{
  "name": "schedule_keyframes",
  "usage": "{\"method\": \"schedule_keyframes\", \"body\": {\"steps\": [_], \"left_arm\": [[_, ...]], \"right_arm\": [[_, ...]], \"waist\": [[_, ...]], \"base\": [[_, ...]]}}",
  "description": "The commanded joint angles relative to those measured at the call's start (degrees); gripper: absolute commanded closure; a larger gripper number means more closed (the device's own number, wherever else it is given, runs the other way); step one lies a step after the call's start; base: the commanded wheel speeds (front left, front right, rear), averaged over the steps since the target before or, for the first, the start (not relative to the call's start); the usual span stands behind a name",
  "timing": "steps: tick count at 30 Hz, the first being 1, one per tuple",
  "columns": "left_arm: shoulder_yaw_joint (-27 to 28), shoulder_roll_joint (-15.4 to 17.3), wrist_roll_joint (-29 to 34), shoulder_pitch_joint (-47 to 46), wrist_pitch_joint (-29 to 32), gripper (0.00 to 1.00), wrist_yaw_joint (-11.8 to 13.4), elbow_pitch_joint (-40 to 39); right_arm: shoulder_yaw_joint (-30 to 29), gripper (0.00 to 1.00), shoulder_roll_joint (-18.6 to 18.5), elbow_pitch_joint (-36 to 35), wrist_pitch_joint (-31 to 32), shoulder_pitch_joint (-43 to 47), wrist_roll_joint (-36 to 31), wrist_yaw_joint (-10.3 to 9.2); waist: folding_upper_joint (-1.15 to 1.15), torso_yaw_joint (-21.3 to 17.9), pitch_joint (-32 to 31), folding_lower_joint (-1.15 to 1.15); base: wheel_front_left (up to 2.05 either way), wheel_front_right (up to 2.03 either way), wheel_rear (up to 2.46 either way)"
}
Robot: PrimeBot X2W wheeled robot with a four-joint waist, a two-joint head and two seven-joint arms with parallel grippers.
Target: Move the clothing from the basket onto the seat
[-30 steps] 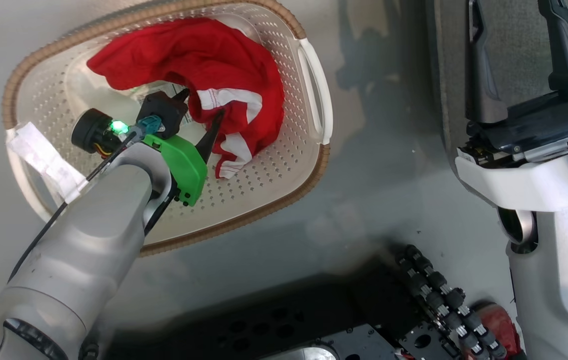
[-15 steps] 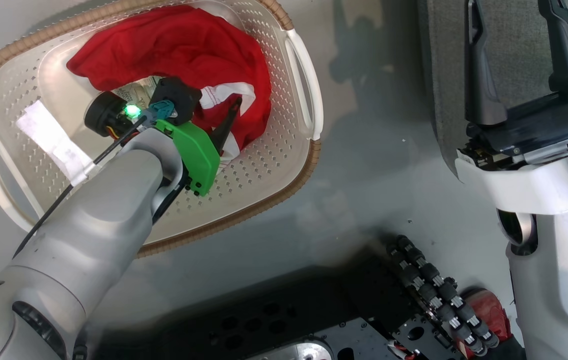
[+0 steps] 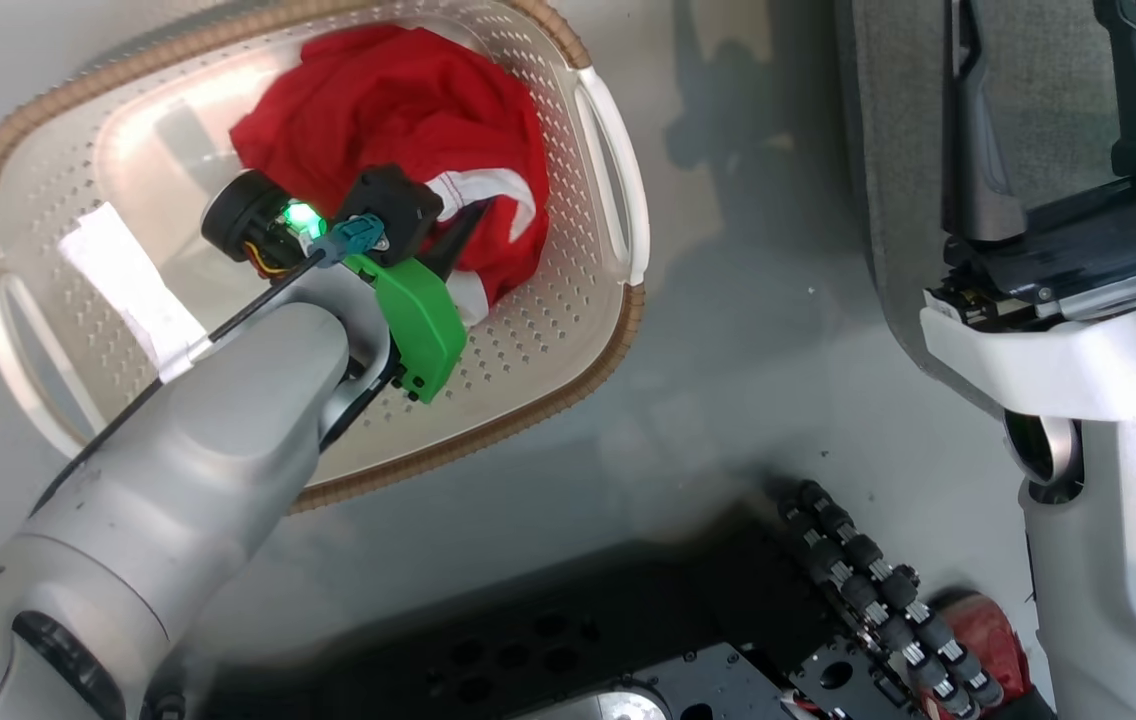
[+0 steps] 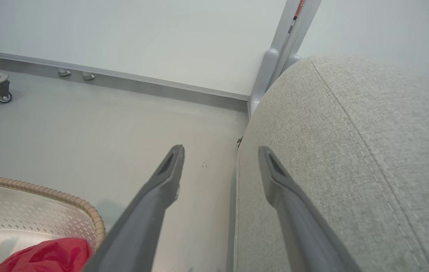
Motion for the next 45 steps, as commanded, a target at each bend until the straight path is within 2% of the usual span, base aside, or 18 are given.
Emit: {"method": "schedule_keyframes", "body": {"steps": [1,14,23,29,38,45], "left_arm": [[0.95,0.06,0.96,1.96,-0.14,1.00,-0.13,-1.21],[16.32,-1.51,12.16,17.76,-0.10,1.00,-0.13,-11.56],[30.11,-4.84,20.09,31.79,-0.12,1.00,-0.13,-19.66],[36.76,-7.04,24.10,40.43,-0.12,1.00,-0.13,-25.37],[41.52,-9.14,27.78,48.35,-0.12,1.00,-0.13,-31.52],[42.40,-9.86,29.53,50.56,-0.12,1.00,-0.13,-34.87]], "right_arm": [[-0.48,0.00,-0.11,0.24,-0.01,-0.04,-0.34,-0.08],[-0.75,0.00,-0.53,3.59,-0.01,5.55,0.23,-0.08],[-0.04,0.00,-0.48,7.80,-0.01,13.38,1.36,-0.08],[0.96,0.00,-0.32,10.51,-0.02,19.40,2.06,-0.08],[2.65,0.00,-0.23,12.67,-0.01,26.56,3.01,-0.08],[3.85,0.00,-0.11,12.94,-0.01,29.92,4.35,-0.08]], "waist": [[0.37,1.78,-2.75,0.00],[0.37,6.86,-20.61,0.00],[0.37,9.83,-36.03,0.00],[0.37,11.15,-46.03,0.00],[0.37,10.89,-56.88,0.00],[0.37,10.20,-61.39,0.00]], "base": [[0.00,0.00,0.00],[0.00,0.00,0.00],[0.00,0.00,0.00],[0.00,0.00,0.00],[0.00,0.00,0.00],[0.00,0.00,0.00]]}}
